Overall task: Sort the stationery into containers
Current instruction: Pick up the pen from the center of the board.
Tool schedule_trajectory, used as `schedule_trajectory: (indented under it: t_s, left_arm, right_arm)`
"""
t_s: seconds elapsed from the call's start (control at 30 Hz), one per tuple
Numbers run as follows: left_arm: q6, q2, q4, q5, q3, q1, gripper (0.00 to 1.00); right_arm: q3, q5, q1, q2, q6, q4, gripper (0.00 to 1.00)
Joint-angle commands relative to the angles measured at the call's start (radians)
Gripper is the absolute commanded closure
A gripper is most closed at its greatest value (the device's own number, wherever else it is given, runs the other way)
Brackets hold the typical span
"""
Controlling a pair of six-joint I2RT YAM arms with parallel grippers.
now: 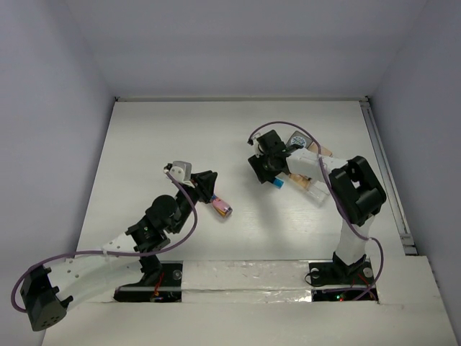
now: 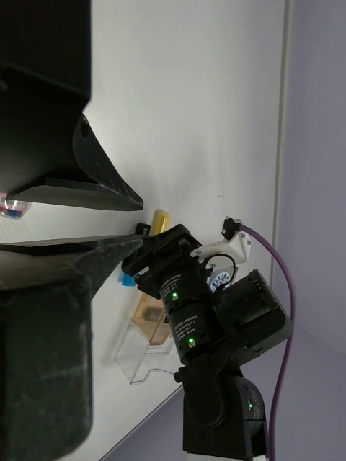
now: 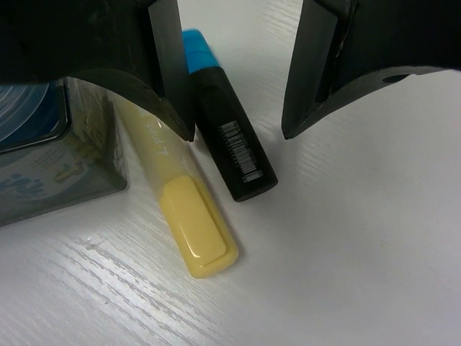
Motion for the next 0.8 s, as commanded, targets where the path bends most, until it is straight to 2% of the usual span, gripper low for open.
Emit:
schedule_trajectory:
  t_s: [0.0, 0.17, 0.27, 0.33, 0.47, 0.5, 0.67, 0.77]
  left_arm:
    - [0.001, -0.021, 0.047, 0.007, -0.007, 0.005, 0.83]
    - [0.000, -0.005, 0.030, -0.001, 0.002, 0.005, 0.84]
    - [0.003, -0.008, 0.045, 0.001, -0.006, 0.005, 0.84]
    - [0.003, -0.008, 0.039, -0.007, -0.003, 0.005, 0.84]
    - [0.003, -0.020, 0.048, -0.007, -0.010, 0.005, 0.84]
    - [0.006, -0.018, 0.051, -0.009, -0.015, 0.005, 0.83]
    - [0.001, -0.006, 0.035, -0.007, -0.006, 0.005, 0.84]
    - [0.006, 0.001, 0.051, -0.015, -0.012, 0.005, 0.83]
  right_arm:
    - [0.009, -0.016, 0.008, -0.003, 0.009, 0.017, 0.43]
    - [-0.017, -0.042, 0.044, -0.034, 0.046, 0.017, 0.53]
    - [-0.031, -0.041, 0.060, -0.054, 0.067, 0.016, 0.64]
    - [-0.033, -0.036, 0.071, -0.057, 0.076, 0.007, 0.64]
    - [-0.053, -0.012, 0.071, -0.057, 0.084, 0.016, 0.48]
    - [-0.056, -0.010, 0.071, -0.055, 0.085, 0.017, 0.48]
    - [-0.070, -0.001, 0.071, -0.036, 0.081, 0.020, 0.51]
    - [-0.071, 0.000, 0.071, -0.040, 0.084, 0.011, 0.61]
